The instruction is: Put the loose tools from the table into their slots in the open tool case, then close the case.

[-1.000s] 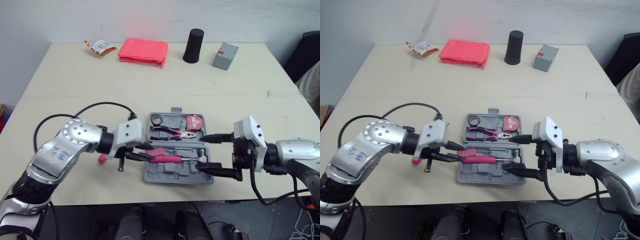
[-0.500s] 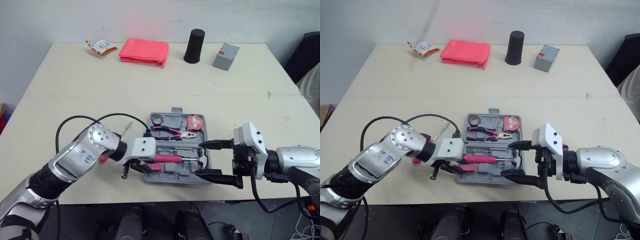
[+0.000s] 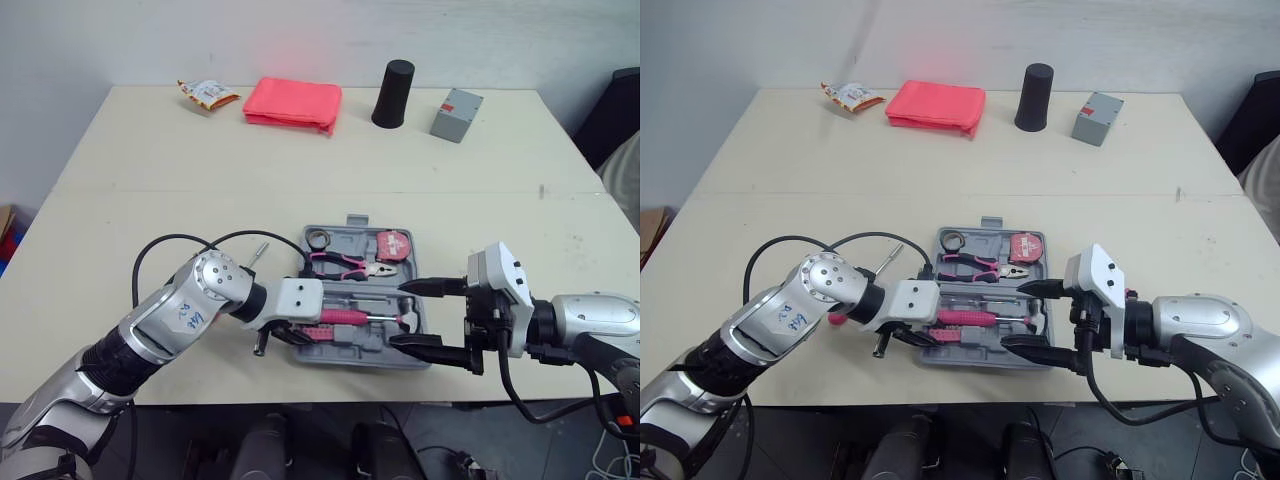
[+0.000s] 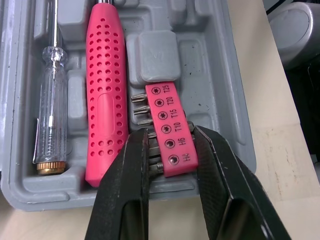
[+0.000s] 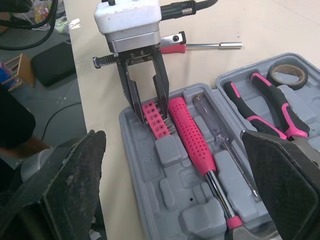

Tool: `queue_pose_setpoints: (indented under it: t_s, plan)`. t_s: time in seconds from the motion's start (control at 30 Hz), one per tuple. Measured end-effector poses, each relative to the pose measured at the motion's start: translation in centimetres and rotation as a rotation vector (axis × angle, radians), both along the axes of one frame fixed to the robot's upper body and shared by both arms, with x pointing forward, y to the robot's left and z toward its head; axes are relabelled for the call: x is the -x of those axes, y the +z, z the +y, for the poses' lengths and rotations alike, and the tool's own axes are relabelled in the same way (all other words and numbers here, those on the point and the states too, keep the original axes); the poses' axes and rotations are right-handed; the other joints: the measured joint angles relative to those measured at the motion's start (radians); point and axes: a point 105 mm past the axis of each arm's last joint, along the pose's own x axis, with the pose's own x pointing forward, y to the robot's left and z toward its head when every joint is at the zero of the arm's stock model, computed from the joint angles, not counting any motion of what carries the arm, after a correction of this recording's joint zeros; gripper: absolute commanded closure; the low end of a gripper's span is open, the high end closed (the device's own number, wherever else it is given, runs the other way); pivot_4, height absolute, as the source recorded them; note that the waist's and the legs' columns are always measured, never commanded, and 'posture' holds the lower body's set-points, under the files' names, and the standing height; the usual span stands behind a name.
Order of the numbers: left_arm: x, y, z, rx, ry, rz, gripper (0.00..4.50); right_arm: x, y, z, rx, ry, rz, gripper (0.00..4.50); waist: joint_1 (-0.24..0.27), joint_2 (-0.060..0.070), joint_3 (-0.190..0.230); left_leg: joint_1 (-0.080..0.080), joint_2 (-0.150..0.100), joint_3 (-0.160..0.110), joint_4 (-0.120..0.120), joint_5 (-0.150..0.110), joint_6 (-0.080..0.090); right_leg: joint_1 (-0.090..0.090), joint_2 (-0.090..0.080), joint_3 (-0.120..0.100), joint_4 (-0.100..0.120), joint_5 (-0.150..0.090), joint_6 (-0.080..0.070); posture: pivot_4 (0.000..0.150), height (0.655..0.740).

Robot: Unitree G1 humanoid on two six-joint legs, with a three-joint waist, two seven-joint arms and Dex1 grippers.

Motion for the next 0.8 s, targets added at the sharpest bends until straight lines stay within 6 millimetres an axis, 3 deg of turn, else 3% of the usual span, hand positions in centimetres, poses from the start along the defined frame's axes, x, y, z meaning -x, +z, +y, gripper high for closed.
queue_pose_setpoints:
  t_s: [0.17, 0.3, 0.53, 0.63, 0.8]
  plan:
    - [0.0, 1.3, 0.1, 0.069, 0.033, 0.052, 0.26, 0.1, -0.1, 0.0, 0.0, -0.005, 0.002, 0.0, -0.002, 0.0, 0.0, 0.0, 0.0, 0.0, 0.0, 0.0, 0.0, 0.0, 0.0, 0.0, 0.001, 0.0, 0.0, 0.15, 0.7355]
    - [-0.2, 3.5, 1.3, 0.136, 0.067, 0.054, 0.26, 0.1, 0.1, -0.4, -0.002, -0.021, -0.009, 0.0, -0.003, 0.0, 0.0, 0.0, 0.0, -0.001, 0.0, 0.0, 0.0, 0.0, 0.001, 0.0, 0.001, 0.0, 0.0, 0.15, 0.7355]
    - [0.2, 3.2, 1.3, 0.274, 0.063, 0.137, 0.26, 0.1, 0.1, -0.4, -0.002, -0.022, -0.008, 0.0, -0.001, 0.0, 0.0, 0.0, 0.0, -0.001, 0.001, 0.0, 0.0, 0.0, 0.001, -0.001, 0.002, 0.0, 0.0, 0.15, 0.7355]
    - [-0.4, 2.6, 1.7, 0.334, 0.053, 0.113, 1.01, 0.1, 0.1, -0.4, -0.001, -0.022, -0.008, 0.0, -0.002, 0.0, 0.0, 0.0, 0.0, 0.0, 0.002, 0.0, 0.0, 0.0, 0.001, -0.001, 0.002, 0.0, 0.0, 0.15, 0.7355]
    - [-1.1, 2.1, 1.8, 0.367, -0.001, 0.08, 3.5, 0.1, 0.1, -0.4, 0.001, -0.023, -0.01, 0.0, -0.002, 0.0, 0.0, -0.001, 0.0, 0.0, 0.002, 0.0, 0.0, 0.0, 0.0, -0.001, 0.002, 0.0, 0.0, 0.15, 0.7355]
